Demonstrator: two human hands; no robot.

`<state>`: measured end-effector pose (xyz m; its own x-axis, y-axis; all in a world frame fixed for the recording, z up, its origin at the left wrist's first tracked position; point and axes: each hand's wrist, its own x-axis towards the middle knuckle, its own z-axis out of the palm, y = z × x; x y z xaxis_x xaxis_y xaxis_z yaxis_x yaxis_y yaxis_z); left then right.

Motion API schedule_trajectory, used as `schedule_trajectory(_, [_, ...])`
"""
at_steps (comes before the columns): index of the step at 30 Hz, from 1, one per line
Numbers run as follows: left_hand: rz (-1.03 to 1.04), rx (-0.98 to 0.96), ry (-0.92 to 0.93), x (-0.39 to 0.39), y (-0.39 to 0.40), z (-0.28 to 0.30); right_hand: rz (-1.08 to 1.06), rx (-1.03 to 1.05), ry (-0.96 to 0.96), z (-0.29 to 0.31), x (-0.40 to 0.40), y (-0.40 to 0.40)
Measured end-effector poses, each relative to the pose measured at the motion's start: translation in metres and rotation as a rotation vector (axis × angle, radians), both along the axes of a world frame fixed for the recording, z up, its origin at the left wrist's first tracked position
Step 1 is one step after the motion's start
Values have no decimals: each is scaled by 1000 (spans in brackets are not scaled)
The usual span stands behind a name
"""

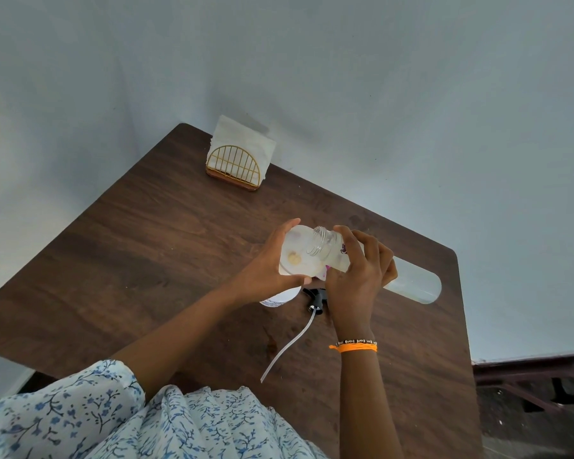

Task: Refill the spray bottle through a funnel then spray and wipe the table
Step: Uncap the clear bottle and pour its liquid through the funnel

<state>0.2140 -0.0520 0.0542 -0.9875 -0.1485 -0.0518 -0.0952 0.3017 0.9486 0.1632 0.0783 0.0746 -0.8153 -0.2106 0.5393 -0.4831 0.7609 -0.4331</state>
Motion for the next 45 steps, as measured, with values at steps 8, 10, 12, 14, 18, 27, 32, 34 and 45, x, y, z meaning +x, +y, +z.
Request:
schedule_trajectory(8, [-11, -2, 6, 1, 0, 1, 2, -4, 10, 0, 0, -2])
schedule_trajectory(10, [-11, -4, 4, 1, -1, 1, 1, -6, 13, 0, 0, -1])
schedule_trajectory(12, [-10, -7, 7, 1, -1, 0, 1, -4, 16, 0, 0, -1])
schedule_trajectory(14, [-8, -7, 12, 1, -1, -1, -4, -6, 17, -1, -1, -1])
schedule_trajectory(18, [-12, 2, 11, 1, -1, -1, -4, -5, 9, 0, 0, -1])
schedule_trajectory(27, [-14, -7, 8, 1, -1, 1, -10, -2, -3, 1, 0, 0])
schedule_trajectory(32, [-13, 0, 5, 2, -1, 0, -10, -11, 6, 0, 0, -2])
schedule_trajectory(34, [-9, -3, 1, 2, -2, 0, -10, -18, 10, 0, 0, -1])
schedule_trajectory(45, [-11, 3, 2, 1, -2, -1, -18, -9, 9, 1, -1, -1])
